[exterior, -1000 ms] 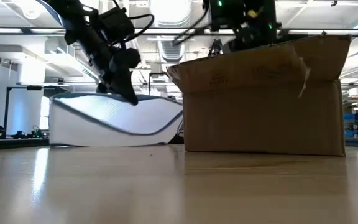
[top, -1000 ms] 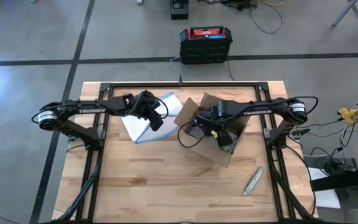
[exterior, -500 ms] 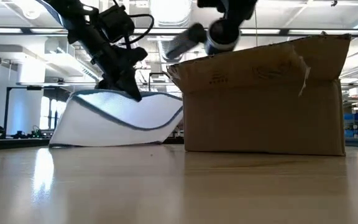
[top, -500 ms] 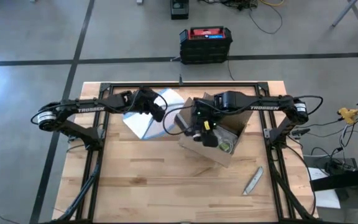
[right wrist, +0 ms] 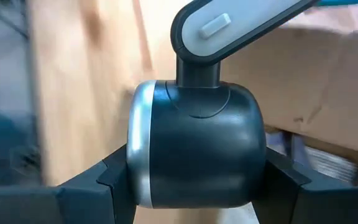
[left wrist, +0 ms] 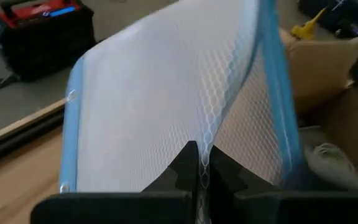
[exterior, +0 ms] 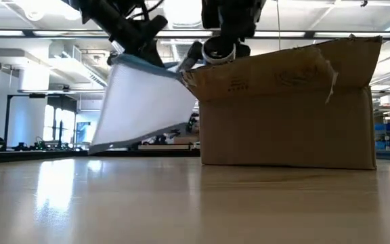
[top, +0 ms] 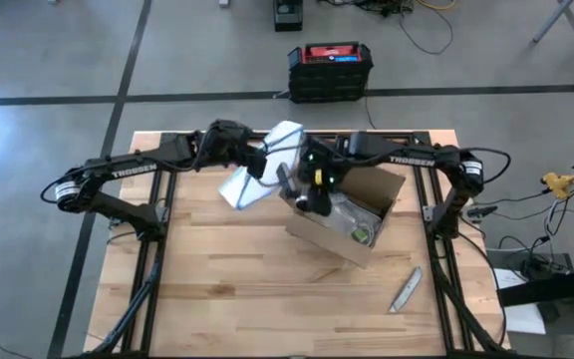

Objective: Pack items into zip bag
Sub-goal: Put the black mini fan into the blue transparent zip bag

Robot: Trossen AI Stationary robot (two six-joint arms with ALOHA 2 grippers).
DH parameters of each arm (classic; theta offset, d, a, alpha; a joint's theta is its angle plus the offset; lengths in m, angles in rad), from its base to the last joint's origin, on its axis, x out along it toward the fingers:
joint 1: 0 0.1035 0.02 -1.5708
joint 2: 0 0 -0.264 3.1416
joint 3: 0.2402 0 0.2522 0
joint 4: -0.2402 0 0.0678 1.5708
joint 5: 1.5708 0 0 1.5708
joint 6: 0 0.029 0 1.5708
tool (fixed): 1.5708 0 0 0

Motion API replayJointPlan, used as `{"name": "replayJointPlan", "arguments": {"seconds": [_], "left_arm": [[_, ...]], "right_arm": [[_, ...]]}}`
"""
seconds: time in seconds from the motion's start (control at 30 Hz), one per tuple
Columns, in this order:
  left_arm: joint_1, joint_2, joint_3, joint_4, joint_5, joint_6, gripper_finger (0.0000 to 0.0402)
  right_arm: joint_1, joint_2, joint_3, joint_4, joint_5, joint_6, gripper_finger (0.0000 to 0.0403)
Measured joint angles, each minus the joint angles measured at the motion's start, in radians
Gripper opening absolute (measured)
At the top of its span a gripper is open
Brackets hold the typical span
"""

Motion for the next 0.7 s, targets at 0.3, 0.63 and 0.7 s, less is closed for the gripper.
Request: {"name": "replayJointPlan", "arguments": {"seconds": [0.3, 0.63, 0.7], "left_arm": [[-0.030, 0.002, -0.010, 0.054, 0.001, -0.002, 0.0000], [-0.073, 0.004, -0.008, 0.135, 0.008, -0.031, 0.0000], [-0.075, 0.006, -0.012, 0.133, 0.008, -0.031, 0.0000]], "right_arm": [[-0.089, 0.004, 0.001, 0.269, -0.158, 0.464, 0.0212], [-0.092, 0.055, -0.002, 0.301, 0.010, 0.596, 0.0213], [-0.092, 0.057, -0.003, 0.317, 0.061, 0.605, 0.0227]]}}
